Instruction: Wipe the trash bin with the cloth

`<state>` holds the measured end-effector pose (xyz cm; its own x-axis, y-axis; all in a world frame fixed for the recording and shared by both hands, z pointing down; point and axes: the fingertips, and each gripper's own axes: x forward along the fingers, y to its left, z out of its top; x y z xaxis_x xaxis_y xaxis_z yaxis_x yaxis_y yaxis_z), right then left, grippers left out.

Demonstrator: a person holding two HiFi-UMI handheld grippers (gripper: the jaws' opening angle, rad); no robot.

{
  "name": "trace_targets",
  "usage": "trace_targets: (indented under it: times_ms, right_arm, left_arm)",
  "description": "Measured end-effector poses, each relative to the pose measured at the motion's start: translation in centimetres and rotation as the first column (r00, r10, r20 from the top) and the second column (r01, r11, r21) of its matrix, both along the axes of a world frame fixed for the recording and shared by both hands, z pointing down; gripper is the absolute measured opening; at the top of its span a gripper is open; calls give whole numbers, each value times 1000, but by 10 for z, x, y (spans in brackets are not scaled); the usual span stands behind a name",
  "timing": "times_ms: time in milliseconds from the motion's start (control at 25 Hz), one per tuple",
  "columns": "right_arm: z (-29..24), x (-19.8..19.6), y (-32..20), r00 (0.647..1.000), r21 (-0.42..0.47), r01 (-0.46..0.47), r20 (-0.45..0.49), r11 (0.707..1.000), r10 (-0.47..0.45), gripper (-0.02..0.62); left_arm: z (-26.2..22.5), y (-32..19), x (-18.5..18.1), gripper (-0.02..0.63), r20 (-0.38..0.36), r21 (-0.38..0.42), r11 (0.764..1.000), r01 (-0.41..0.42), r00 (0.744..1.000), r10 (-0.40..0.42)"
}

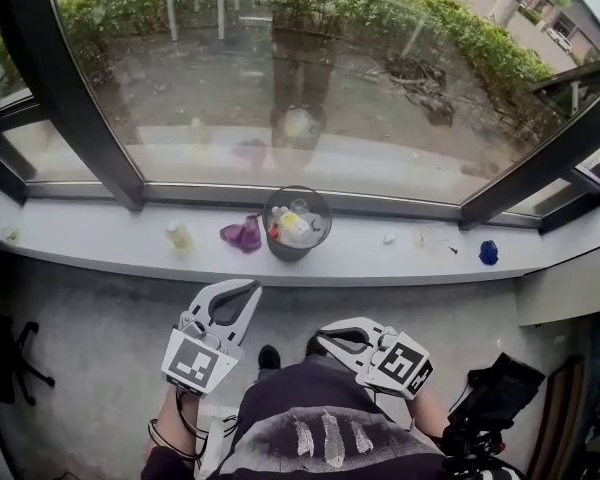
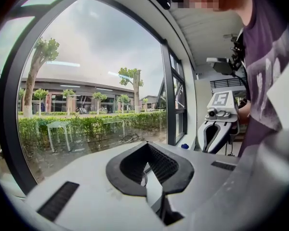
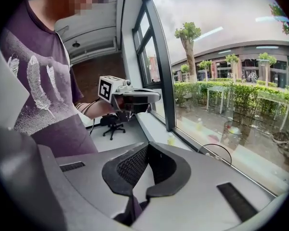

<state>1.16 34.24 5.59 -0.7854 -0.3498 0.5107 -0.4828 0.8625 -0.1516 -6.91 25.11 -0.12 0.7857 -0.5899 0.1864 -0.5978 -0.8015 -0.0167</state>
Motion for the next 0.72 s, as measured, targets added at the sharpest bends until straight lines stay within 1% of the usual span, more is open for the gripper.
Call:
trace_targets:
  times_ms: [200,280,360,480,600,720]
  right_arm:
    - [17,13,-35,999,-11,-28,-44,1000,28,-11]
    - [22,19,-51,998,0,-18,-57,1000,18,-11]
    - [29,25,-69,998,2,-1,-59,1000,1,-11]
    - [43,33,-98,998,5,24,-63,1000,-23,-11]
    - [51,50,-134,997,27,37,-75,999,-34,-11]
    - [58,63,-169,998,11,30,-48,999,-29,-11]
  left_arm:
    - [10,-21,-4,-6,38,-21,1000,16,999,-15]
    - [11,-31,-3,-6,57,-29,999,32,998,-30]
    - [11,-42,-1,-6,95,-17,999,50,994,-48]
    - [12,-63,1,-6,171,-7,996,86,982,-83]
    - [15,-87,6,-6,205,-25,992,125,972,-117]
    - [26,-115,9,-6,301,-31,988,155,943,-138]
